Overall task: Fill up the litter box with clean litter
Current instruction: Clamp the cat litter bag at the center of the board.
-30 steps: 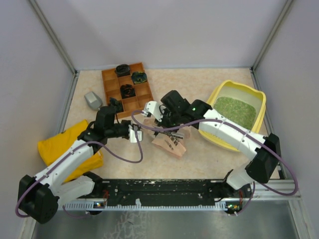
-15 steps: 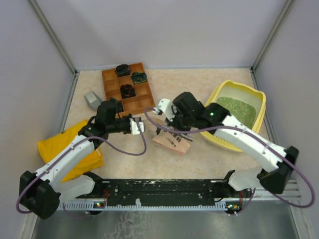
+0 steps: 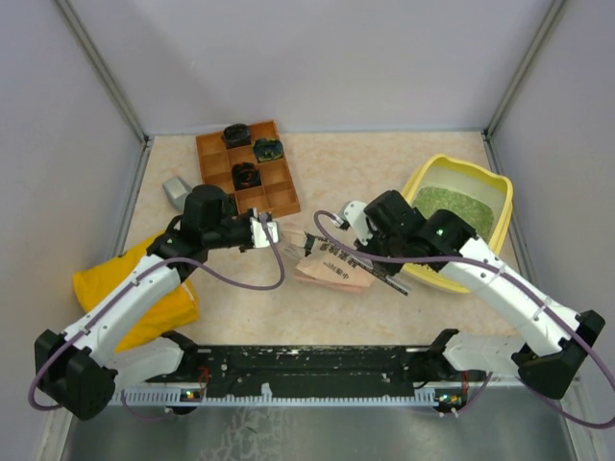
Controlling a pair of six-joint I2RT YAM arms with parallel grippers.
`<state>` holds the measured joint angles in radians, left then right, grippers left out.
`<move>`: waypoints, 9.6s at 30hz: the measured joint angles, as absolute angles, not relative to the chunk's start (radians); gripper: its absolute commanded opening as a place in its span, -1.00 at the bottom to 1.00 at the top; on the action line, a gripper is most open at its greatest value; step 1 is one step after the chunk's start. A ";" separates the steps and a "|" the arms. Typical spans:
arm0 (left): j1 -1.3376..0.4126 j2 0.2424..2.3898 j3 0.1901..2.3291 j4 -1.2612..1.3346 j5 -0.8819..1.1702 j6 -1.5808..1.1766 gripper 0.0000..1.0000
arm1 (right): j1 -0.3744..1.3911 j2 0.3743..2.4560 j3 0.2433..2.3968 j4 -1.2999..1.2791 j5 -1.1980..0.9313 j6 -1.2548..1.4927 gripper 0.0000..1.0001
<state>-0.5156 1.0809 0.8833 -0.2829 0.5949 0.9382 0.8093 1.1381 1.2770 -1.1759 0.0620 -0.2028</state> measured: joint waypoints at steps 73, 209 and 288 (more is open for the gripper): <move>-0.516 1.075 0.883 -0.340 0.583 1.009 -1.00 | 0.634 1.249 1.225 -1.049 -0.272 -0.265 -1.00; -0.744 0.975 0.661 -0.314 0.410 1.040 -1.00 | 0.888 1.240 0.939 -0.385 -0.319 -0.477 -1.00; -0.836 1.251 0.818 -0.204 0.623 0.909 -0.56 | 0.717 0.955 0.596 -0.323 -0.421 -0.453 -1.00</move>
<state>-0.8356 1.2510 0.8181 -0.2035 0.6228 0.9092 0.7170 0.9554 0.5961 -0.3225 -0.4206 -0.4534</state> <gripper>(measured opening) 0.412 0.005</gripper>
